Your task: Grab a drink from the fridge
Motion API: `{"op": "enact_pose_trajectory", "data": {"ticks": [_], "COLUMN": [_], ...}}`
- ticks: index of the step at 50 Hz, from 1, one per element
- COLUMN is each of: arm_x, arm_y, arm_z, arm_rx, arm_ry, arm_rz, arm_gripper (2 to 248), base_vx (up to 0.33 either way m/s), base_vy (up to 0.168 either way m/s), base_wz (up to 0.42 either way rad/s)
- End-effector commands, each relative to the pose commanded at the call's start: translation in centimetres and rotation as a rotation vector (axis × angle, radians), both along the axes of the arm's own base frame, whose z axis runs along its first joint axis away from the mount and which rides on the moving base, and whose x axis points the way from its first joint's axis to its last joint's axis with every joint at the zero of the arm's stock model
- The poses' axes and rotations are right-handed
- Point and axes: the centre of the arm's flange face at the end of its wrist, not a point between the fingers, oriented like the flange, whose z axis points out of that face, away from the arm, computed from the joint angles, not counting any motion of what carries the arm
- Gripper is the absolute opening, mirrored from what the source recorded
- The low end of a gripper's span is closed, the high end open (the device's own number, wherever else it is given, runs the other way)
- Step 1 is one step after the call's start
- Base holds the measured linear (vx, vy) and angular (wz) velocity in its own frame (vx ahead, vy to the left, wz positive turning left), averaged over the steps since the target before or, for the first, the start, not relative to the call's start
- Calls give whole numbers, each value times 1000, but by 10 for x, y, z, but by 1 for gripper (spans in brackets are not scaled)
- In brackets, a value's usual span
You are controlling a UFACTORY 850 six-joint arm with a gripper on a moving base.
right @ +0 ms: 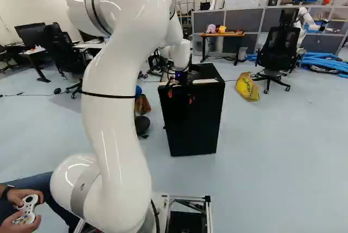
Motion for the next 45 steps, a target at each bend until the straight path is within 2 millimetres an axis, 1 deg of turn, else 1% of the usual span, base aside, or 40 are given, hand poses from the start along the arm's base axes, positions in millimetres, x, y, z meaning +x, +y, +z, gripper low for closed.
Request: {"op": "enact_pose_trajectory", "data": {"ticks": [31,45], "arm_x": [7,5], "arm_y": [-3,-2], "arm_z": [1,1], "arm_rx": [-28,-28], "arm_ry": [-76,-75], "arm_rz": [-9,-10], "arm_gripper": [247,247], "base_vx": [0,0], "base_vy": [0,0], "base_wz": [0,0]}}
